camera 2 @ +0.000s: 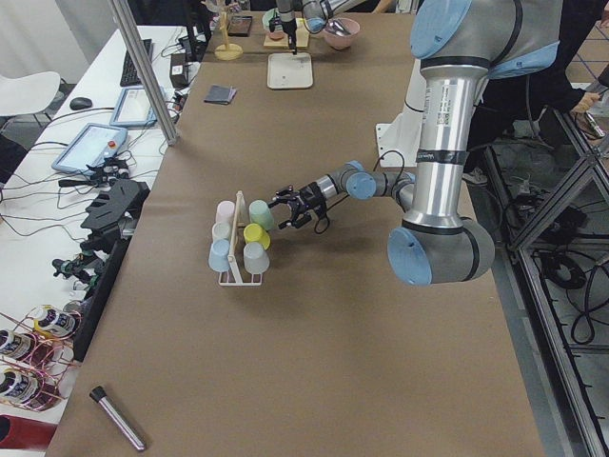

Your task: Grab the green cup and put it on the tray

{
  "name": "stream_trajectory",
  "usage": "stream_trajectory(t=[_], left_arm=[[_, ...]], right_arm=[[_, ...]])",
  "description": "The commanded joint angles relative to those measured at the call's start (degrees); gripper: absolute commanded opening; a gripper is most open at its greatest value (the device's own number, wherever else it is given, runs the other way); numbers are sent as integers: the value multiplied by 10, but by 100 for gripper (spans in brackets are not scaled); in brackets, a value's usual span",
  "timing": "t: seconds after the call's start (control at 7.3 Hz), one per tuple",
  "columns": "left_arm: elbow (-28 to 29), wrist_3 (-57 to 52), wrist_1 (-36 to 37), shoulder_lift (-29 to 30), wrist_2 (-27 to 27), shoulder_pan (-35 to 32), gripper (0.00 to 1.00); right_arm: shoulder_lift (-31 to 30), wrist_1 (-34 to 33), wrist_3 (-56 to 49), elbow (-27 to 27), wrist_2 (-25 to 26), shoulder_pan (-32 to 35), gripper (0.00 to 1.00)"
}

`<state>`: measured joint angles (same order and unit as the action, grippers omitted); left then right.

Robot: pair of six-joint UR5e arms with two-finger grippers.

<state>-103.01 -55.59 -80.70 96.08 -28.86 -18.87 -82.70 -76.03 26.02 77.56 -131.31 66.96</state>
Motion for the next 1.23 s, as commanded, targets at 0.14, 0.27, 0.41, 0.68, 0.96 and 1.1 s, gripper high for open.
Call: stream_trajectory(t=[0.14, 0.27, 0.41, 0.68, 0.96, 1.1], left_arm=[[16, -1, 12, 13, 14, 1, 99], [24, -1, 15, 18, 22, 1, 99], [42, -1, 15, 31, 22, 1, 99], [44, -3, 21, 31, 48, -3, 99], [47, -2, 36, 31, 56, -4, 99], [52, -2, 36, 30, 67, -6, 99]], right_arm=[[0, 0, 1, -4, 0, -1, 30], [0, 0, 0, -4, 0, -1, 29], [0, 0, 1, -5, 0, -1, 28], [0, 0, 1, -5, 0, -2, 28], [0, 2, 0, -7, -1, -2, 22], [0, 9, 0, -8, -1, -2, 12]])
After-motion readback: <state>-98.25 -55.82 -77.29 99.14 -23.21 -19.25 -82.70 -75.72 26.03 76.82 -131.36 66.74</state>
